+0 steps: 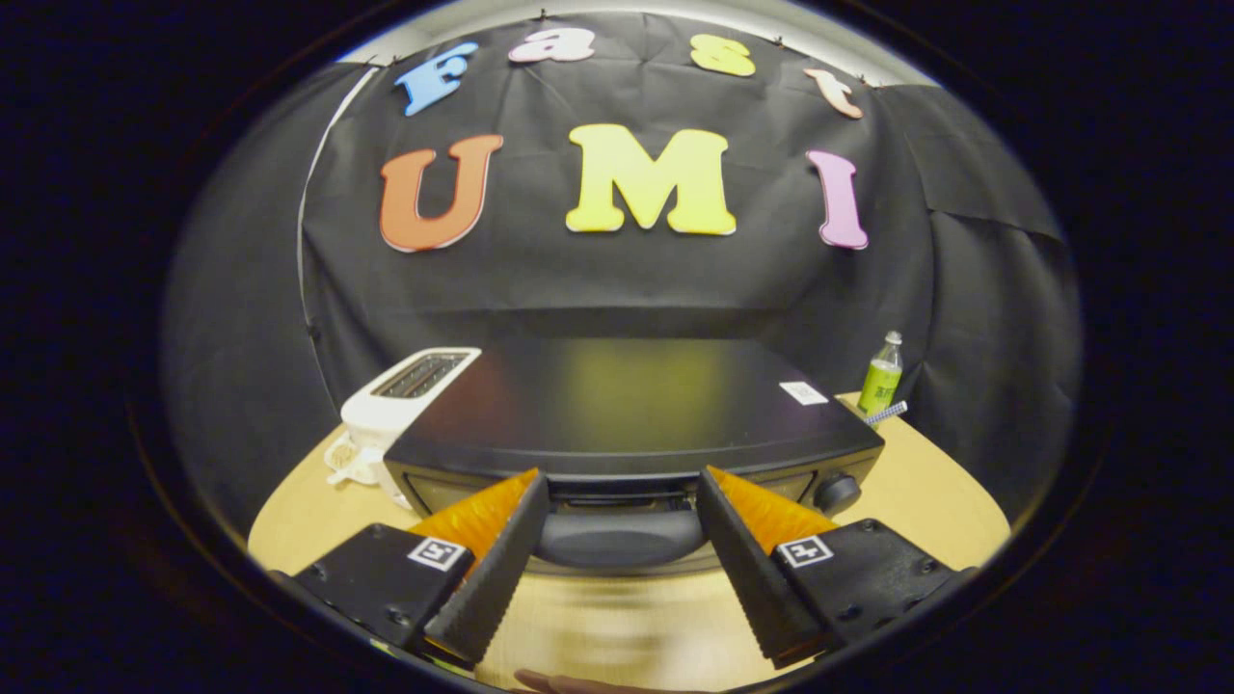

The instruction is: Open the toaster oven, put the food inside, and close the toaster oven door.

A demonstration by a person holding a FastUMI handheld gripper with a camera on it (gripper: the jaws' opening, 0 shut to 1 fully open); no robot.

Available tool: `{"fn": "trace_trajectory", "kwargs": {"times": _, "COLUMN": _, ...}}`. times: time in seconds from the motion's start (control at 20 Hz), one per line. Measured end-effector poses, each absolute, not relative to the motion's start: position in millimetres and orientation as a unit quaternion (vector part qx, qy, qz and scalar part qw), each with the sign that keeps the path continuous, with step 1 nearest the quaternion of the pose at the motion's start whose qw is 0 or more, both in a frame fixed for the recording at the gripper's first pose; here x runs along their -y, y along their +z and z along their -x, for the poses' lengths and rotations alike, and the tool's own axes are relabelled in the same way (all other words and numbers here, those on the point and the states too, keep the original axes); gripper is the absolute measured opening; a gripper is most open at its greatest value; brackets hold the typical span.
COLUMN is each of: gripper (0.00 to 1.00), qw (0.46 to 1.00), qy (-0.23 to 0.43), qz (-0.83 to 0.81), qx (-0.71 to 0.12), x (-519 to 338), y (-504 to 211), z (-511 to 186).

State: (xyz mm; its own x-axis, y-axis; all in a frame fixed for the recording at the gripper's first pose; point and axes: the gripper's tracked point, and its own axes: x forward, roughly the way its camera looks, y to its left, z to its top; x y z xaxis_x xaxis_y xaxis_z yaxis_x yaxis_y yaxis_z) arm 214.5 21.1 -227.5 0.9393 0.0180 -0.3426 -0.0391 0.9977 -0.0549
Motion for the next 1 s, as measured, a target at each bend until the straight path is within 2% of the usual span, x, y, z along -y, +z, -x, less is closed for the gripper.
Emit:
{"fn": "trace_trajectory", "kwargs": {"times": 0.55, "gripper": 1.0, "qw": 0.967, "qy": 0.041, "qz": 0.013, "qx": -0.252, "x": -12, "y": -265, "z": -142}}
{"fn": "trace_trajectory", "kwargs": {"times": 1.0, "gripper": 1.0, "qw": 0.964, "qy": 0.044, "qz": 0.037, "qx": -0.261, "x": -2, "y": -309, "z": -102}}
